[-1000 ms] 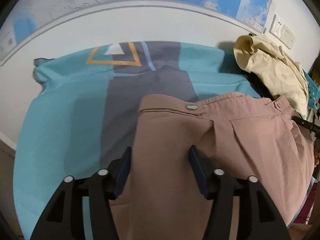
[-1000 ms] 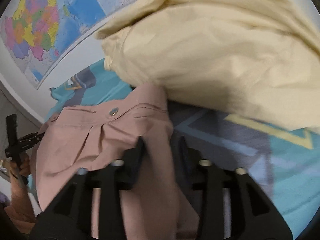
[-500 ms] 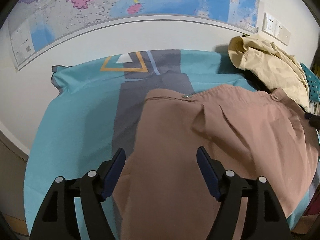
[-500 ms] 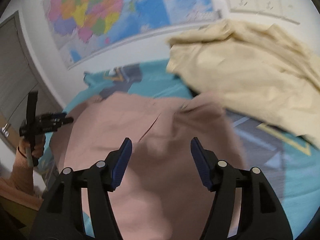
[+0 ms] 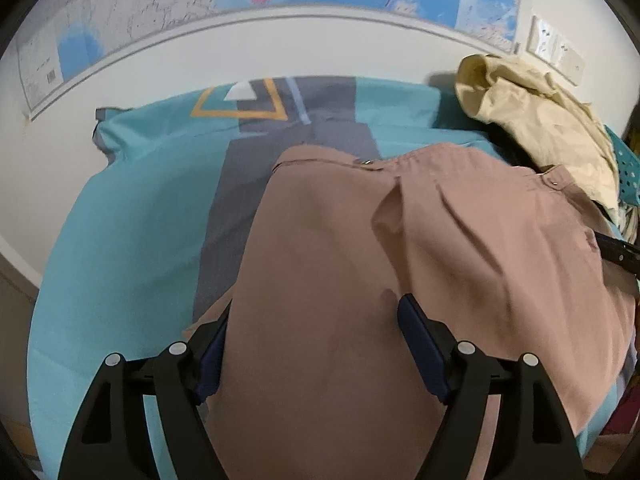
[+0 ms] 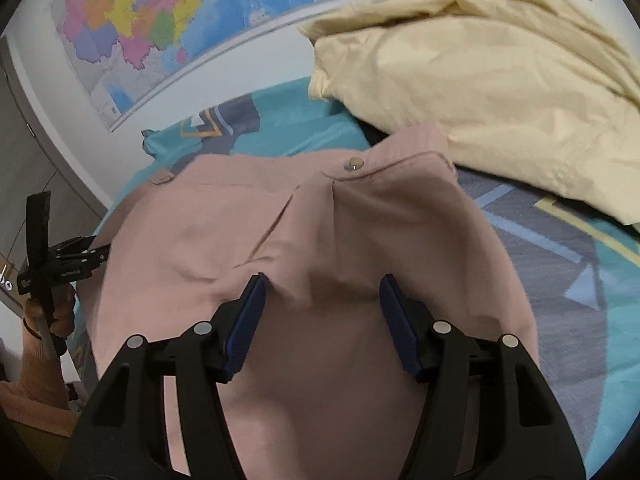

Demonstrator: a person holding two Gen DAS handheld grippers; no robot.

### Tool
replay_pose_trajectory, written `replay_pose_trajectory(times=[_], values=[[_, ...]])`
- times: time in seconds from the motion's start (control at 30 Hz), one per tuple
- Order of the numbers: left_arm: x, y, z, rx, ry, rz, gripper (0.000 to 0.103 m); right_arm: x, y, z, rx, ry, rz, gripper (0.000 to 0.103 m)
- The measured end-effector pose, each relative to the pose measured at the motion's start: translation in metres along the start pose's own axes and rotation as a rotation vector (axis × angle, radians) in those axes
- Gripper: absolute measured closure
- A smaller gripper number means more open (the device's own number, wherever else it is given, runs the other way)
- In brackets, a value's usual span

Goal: Fold large clothes

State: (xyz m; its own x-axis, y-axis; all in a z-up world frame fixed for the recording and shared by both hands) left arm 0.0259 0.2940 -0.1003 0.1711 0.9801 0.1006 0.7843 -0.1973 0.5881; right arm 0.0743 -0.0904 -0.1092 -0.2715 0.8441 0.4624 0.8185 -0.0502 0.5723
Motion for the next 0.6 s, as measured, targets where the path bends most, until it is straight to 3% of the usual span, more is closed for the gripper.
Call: replay_pose_trajectory(times=[0.17,0.33,0.6], values=[[0.004,-0.005,-0.015,-0.031,-0.017,-0.031,0.025,0.005,-0.01,-0.028,-0.024,0.048,-0.008,0.039],[0.013,-0.022,-0.03,-0.049,-0.026,-0.051,0.024,0.006,-0.029,-0.043,0.006,0.096,-0.007,0.037],[0.023,-0.042,0.0,0.034,-0.032,-0.105,0.021,-0.014,-0.04,-0.009,0.043,0.014,0.049,0.038]])
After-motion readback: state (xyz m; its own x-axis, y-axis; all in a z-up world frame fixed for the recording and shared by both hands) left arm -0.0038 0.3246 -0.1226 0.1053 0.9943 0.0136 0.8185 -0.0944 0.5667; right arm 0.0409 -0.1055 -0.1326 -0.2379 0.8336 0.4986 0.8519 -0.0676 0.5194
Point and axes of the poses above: each gripper's, at about its wrist camera, not at the fingertips, and z roughly the way its jaws point, x to its left, y to its top, the point moved 3 cm from there along z, roughly the way its jaws point, and after that the axes turned 13 degrees about z, right-handed, at the moved point
